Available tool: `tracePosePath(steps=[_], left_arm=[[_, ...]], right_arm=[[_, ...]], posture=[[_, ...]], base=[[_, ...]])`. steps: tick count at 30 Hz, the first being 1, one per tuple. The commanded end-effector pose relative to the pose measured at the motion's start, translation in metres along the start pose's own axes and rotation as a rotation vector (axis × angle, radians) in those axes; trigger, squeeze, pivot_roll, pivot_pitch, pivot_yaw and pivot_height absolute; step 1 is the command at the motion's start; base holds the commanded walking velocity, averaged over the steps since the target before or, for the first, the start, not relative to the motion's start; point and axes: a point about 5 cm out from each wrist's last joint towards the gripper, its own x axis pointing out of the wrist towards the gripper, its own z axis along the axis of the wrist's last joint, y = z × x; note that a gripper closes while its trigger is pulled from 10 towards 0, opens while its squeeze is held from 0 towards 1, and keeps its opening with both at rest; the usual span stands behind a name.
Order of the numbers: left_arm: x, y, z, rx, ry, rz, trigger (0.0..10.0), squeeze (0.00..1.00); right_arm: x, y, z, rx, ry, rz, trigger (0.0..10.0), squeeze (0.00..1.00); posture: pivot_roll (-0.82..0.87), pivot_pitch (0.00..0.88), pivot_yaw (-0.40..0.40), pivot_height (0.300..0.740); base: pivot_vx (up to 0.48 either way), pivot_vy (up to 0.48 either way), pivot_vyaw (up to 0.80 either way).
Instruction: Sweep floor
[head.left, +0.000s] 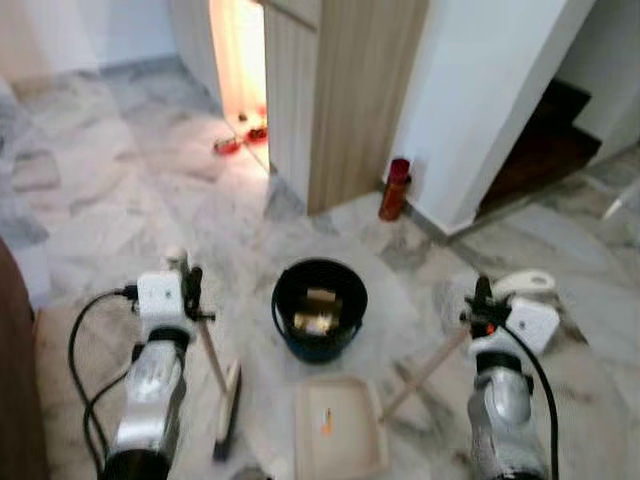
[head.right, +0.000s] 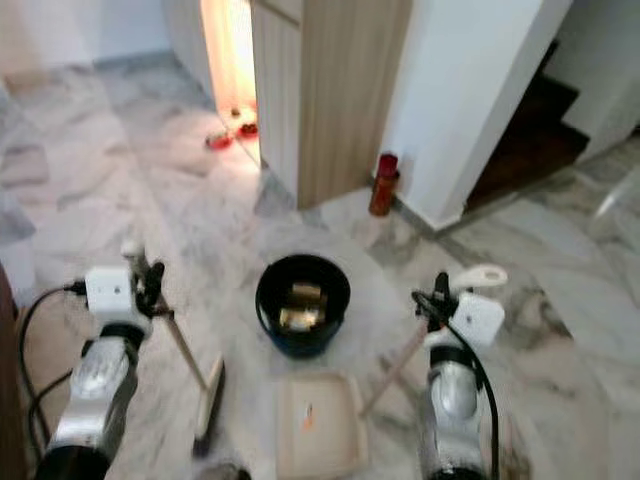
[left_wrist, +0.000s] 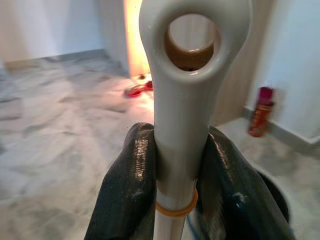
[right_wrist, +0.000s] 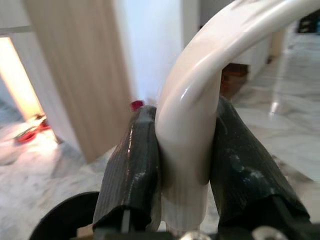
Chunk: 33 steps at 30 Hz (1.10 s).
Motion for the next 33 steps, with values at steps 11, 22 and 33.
tracePosePath(steps=[11,22,33], left_arm=[[0.0045,-0.0005,0.0116,0.011,-0.053,-0.005,10.0,0.00],[0.0041,-0.0033,0.0104,0.003,-0.050,-0.018,10.0,0.00],[0.0064,-0.0080,0.0106,0.018,-0.049,-0.050,10.0,0.00]], right_arm=[[0.0035,-0.0017,0.0068,0.003,-0.029,-0.010,10.0,0.00],[0.0039,-0.0054,0.0028,0.006,0.007,-0.035,10.0,0.00],[0.0031,-0.0086,0.0017,0.002,0.012,-0.054,10.0,0.00]], posture=[[0.21,0.067,-0.087,0.740],[0.20,0.067,-0.088,0.740],[0.19,0.047,-0.083,0.740]], base=[[-0.165,0.000,0.00],[0.000,0.000,-0.34],[0.000,0.000,-0.80]])
